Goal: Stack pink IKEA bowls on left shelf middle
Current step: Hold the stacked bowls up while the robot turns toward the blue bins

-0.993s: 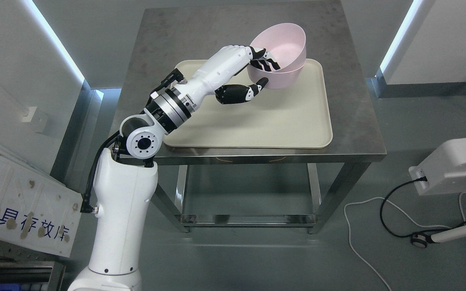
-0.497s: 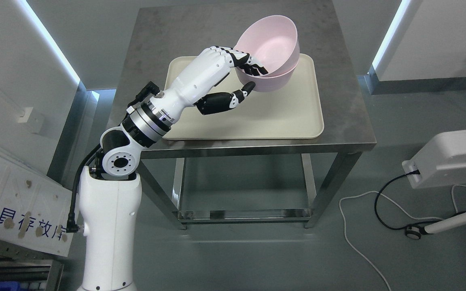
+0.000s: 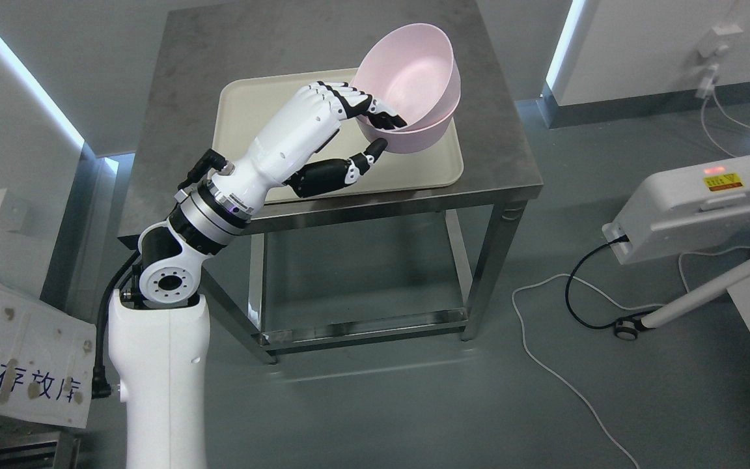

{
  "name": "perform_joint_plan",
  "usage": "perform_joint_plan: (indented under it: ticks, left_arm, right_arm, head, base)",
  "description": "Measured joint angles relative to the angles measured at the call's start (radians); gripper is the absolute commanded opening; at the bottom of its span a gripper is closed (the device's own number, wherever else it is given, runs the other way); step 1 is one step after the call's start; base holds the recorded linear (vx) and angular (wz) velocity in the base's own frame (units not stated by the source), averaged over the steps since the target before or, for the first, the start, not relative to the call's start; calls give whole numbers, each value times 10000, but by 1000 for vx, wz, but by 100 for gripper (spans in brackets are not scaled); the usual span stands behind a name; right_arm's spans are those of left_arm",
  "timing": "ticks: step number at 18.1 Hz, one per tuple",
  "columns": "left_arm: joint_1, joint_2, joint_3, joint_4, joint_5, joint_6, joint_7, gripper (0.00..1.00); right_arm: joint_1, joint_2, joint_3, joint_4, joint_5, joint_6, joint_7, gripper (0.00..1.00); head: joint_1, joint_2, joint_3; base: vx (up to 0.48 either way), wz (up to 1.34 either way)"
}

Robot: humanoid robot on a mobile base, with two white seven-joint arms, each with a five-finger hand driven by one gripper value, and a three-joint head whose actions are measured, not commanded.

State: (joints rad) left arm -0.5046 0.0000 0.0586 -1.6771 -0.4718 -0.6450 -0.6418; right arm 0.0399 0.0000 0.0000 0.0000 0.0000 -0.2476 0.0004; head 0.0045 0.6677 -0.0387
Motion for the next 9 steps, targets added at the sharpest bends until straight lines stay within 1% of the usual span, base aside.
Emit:
perform_joint_plan:
  ticks: [5, 9]
  left_arm:
    - [76, 0, 205, -157, 46, -4, 29, 3]
    - [104, 0, 315, -235, 60, -6, 30, 3]
  right_arm:
    - [0, 0, 0, 0, 0, 0, 0, 100]
    - [0, 0, 0, 0, 0, 0, 0, 100]
  head:
    - [0, 0, 0]
    - [0, 0, 0]
  base:
    - [-127, -252]
    - [-187, 23]
